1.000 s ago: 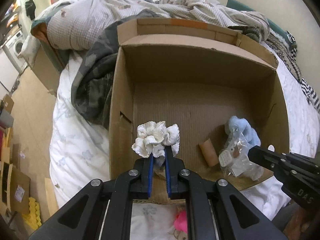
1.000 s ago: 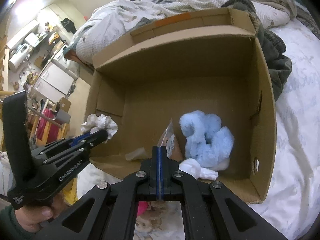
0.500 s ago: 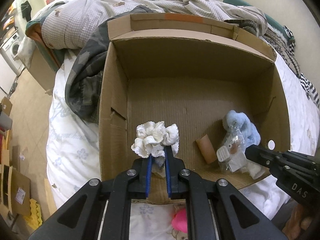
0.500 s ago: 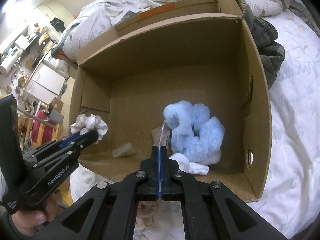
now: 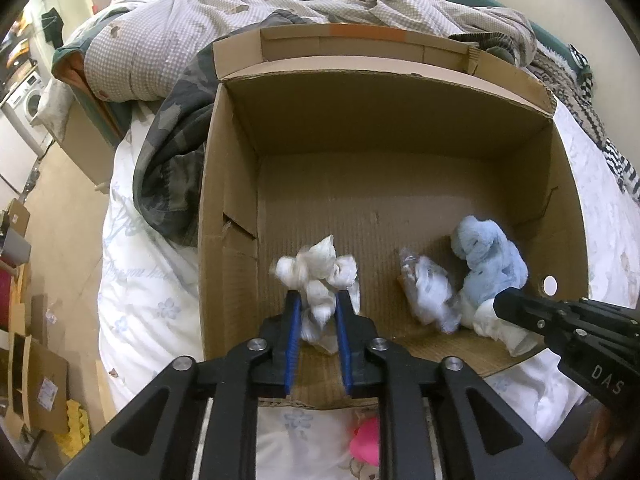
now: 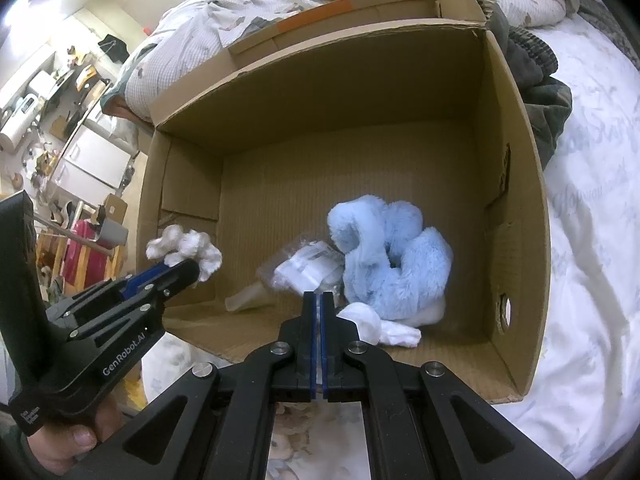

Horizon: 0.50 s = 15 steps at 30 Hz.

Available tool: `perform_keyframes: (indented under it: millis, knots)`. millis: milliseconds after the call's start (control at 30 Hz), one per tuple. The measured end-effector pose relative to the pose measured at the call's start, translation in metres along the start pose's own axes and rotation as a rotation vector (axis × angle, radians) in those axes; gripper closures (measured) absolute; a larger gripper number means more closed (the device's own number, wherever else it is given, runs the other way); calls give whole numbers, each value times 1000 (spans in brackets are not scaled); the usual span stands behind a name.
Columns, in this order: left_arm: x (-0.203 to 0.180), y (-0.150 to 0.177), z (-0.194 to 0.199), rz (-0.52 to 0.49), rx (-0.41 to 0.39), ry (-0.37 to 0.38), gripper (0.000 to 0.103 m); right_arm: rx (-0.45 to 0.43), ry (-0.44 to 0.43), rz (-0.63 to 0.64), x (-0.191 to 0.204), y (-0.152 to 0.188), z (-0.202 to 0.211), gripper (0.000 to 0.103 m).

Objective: Organize soft objects
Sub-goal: 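Open both grippers to drop the scrunchie and bag into the box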

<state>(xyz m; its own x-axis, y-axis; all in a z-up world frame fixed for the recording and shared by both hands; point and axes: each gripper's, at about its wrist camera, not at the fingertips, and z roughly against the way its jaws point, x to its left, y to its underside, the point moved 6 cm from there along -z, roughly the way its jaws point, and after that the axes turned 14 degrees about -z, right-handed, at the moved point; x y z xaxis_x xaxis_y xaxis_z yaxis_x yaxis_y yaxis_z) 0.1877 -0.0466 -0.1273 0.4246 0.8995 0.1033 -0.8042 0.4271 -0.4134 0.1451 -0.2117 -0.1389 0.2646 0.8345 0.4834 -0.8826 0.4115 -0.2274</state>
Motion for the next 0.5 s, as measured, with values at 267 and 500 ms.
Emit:
perform_keyframes:
  millis: [267, 500]
  knots:
    - [3, -6, 15, 15, -71, -24, 37, -39, -58, -42, 1, -7, 10, 35]
    - [4, -7, 17, 15, -68, -33, 37, -81, -73, -64, 3, -14, 16, 22]
